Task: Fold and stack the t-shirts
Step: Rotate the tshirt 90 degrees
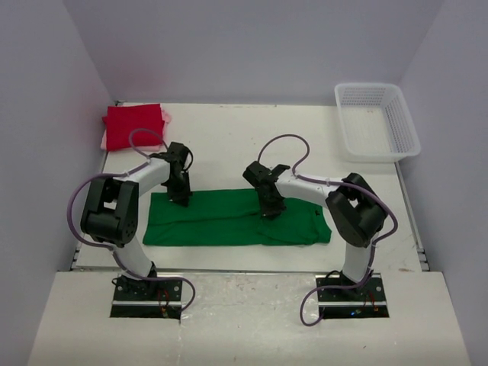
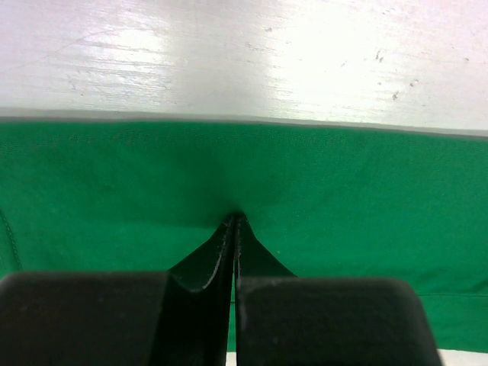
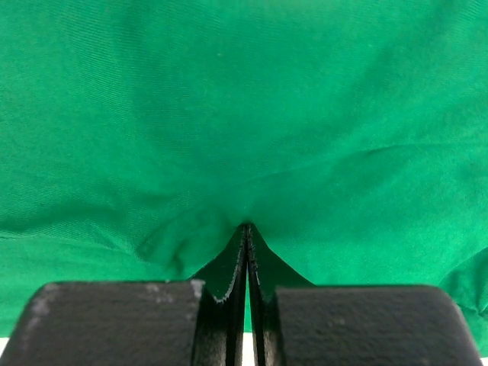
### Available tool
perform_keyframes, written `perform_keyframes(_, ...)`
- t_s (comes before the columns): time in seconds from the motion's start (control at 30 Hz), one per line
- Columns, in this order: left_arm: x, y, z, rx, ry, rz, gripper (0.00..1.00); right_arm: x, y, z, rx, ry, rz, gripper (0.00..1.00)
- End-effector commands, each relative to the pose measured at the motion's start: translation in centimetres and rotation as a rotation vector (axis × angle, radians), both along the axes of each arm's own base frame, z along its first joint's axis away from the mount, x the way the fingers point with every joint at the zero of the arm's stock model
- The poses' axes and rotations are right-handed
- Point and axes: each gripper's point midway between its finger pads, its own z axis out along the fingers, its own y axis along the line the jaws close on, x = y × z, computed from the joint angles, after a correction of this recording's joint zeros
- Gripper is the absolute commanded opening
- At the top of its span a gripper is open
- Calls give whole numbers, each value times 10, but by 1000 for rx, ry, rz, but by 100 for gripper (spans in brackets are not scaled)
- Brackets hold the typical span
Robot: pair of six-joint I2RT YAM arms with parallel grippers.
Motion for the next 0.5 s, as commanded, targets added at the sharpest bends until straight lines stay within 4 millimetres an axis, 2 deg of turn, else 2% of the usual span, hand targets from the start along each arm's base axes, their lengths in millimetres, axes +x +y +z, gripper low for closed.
perform_keyframes(0.0,-5,22,-14,119,44,58,0,-3,16,-16,33,59,26,0)
perform_keyframes(0.1,-12,21,-15,112,66,90,0,2,26,-20,60,95,40,0)
perform_keyframes(0.23,-31,11,-14,56,127,129,0,13,25,-28,43,134,38,0)
perform_keyframes(0.33,-43,8,-9,19,131,137,0,34,26,-23,65,133,26,0)
perform_keyframes(0.47,-60,14,-5,39,139,143,0,64,13,-18,80,140,-8,0)
